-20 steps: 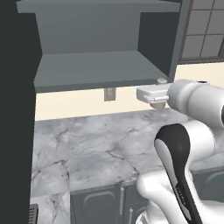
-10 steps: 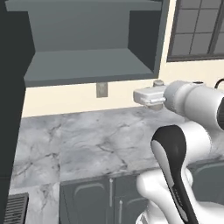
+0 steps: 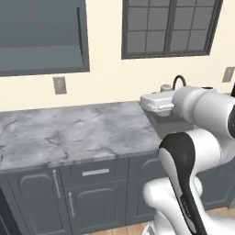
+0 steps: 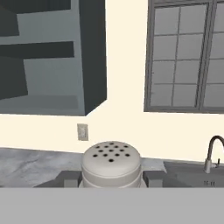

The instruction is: Collect the turmeric, mayonnaise, and shaker from the cabinet and place them next to the stove.

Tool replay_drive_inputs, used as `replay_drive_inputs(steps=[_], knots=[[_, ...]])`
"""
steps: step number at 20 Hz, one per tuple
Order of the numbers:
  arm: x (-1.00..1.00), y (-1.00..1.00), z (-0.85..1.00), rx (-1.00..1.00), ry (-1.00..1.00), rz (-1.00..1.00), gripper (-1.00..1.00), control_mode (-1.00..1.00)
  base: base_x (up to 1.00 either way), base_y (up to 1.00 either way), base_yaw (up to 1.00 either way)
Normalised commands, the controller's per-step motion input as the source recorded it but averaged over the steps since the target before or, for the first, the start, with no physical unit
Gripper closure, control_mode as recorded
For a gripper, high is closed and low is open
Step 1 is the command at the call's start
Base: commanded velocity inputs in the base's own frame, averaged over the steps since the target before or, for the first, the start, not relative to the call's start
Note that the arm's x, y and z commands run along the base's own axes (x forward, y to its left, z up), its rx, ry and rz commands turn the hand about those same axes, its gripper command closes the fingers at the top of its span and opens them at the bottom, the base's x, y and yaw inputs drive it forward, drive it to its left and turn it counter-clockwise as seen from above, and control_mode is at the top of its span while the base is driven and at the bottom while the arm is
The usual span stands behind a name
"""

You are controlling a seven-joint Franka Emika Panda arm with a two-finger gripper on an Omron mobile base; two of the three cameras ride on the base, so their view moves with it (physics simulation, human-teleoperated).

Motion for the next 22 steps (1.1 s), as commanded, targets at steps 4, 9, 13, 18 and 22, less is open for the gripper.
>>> replay_drive_inputs(steps=[4,9,13,18,22], knots=[[0.00,0.00,0.00,0.00,0.00,0.00,1.00,1.00,-0.60,-1.00,0.00],[0.00,0.00,0.00,0.00,0.00,0.00,1.00,1.00,-0.40,-1.00,0.00],[0.00,0.00,0.00,0.00,0.00,0.00,1.00,1.00,-0.25,-1.00,0.00],[0.00,0.00,0.00,0.00,0.00,0.00,1.00,1.00,-0.14,-1.00,0.00],[0.00,0.00,0.00,0.00,0.00,0.00,1.00,1.00,-0.09,-1.00,0.00]])
